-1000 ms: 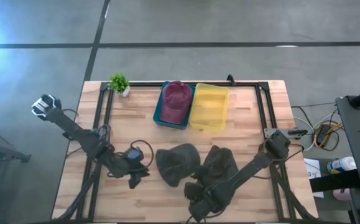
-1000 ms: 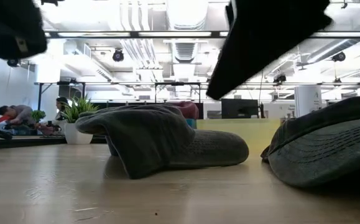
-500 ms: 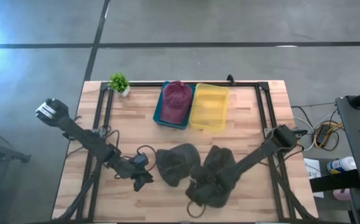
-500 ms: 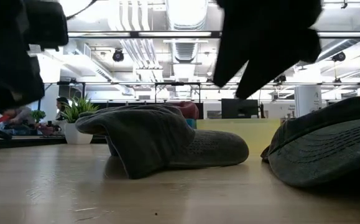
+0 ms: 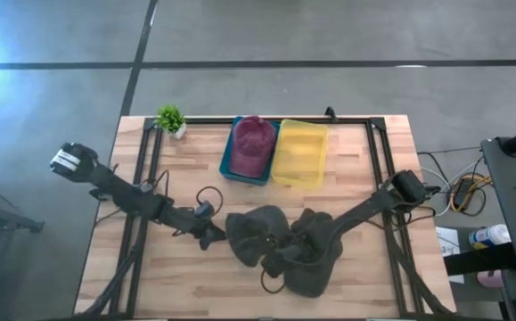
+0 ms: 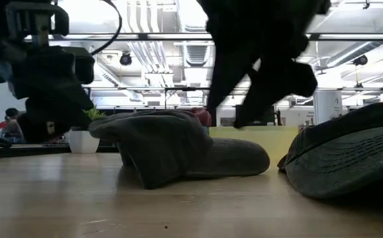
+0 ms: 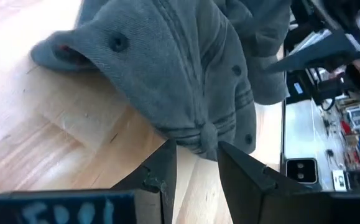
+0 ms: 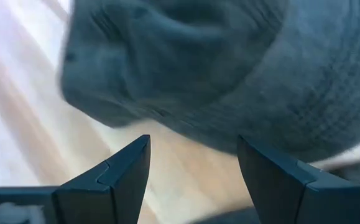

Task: Pick & Place hat
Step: Put the left black cap into the yellow bin

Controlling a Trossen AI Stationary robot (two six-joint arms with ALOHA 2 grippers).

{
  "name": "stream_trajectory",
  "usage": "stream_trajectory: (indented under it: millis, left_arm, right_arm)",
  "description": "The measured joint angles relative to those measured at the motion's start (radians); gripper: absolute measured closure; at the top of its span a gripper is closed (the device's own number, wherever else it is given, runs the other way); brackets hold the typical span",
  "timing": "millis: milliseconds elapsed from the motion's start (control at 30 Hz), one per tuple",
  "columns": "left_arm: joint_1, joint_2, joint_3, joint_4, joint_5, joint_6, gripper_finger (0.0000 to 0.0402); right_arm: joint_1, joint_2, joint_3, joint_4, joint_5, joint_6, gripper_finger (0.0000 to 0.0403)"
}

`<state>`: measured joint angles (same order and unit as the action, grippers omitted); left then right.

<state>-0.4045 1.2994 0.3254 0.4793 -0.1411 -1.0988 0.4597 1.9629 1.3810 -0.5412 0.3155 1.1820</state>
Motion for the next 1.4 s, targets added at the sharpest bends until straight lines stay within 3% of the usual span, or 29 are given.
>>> stream_trajectory:
  millis: [233,767,1100,1400]
  left_arm:
    - [0.024,0.061,0.024,0.006,0.08,0.015,0.0291]
    - [0.104,0.258,0.12,0.352,0.084,0.028,0.0291]
    - [0.127,0.285,0.139,0.33,0.101,0.054,0.0291]
    - [0.133,0.204,0.133,0.102,0.099,-0.004,0.0276]
  right_arm:
    - [-0.028,0.001,-0.059,0.001,-0.06,-0.011,0.017]
    - [-0.049,0.002,-0.067,0.053,-0.092,-0.061,0.017]
    - [-0.048,0.002,-0.067,0.058,-0.095,-0.082,0.017]
    - [-0.048,0.002,-0.067,0.053,-0.1,-0.092,0.017]
